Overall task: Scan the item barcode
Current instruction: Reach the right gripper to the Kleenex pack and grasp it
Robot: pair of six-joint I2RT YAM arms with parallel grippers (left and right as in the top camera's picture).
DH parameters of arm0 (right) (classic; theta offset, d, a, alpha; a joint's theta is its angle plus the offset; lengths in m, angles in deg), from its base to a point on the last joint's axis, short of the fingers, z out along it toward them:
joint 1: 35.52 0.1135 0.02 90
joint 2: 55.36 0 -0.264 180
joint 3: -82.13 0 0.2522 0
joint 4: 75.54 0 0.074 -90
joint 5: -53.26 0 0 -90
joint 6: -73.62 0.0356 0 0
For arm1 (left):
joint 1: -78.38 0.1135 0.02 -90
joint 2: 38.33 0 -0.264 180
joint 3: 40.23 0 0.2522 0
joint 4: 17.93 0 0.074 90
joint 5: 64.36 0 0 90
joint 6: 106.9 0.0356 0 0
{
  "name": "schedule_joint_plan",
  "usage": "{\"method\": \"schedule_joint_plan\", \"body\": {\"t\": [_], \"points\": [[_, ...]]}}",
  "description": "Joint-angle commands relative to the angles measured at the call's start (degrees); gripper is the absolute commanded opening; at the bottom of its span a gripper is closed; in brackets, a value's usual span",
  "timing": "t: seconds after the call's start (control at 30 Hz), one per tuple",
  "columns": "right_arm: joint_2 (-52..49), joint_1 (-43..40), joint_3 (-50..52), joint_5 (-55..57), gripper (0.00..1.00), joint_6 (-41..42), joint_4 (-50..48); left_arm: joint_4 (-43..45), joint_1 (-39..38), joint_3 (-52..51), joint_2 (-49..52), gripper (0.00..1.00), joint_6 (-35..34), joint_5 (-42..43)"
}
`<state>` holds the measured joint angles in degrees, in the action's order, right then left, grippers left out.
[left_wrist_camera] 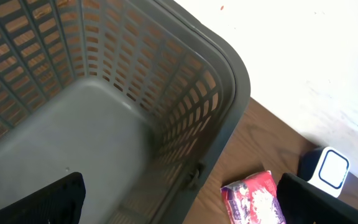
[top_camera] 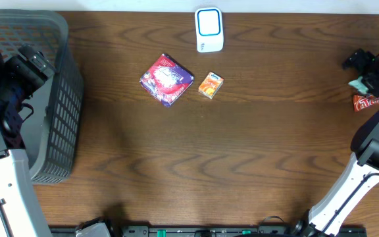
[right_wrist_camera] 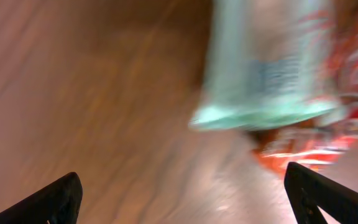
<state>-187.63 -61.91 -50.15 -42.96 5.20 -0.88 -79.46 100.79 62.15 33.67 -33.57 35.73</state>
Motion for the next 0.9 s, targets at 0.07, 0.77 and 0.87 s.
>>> {"method": "schedule_joint_plan", "body": {"t": [0.07,0.77,0.87], "points": [[-0.81,3.96,0.04,-23.10,0.99,-8.37,0.74,0.00,0.17,0.33,0.22,0.98,-0.09,-0.72],[-1.95,37.73,0.20,-15.06,0.72,-0.55,2.32,0.00,0.17,0.33,0.22,0.98,-0.09,-0.72],[-1.95,41.46,0.20,-11.78,0.72,1.57,2.10,0.00,0.17,0.33,0.22,0.98,-0.09,-0.72]]}}
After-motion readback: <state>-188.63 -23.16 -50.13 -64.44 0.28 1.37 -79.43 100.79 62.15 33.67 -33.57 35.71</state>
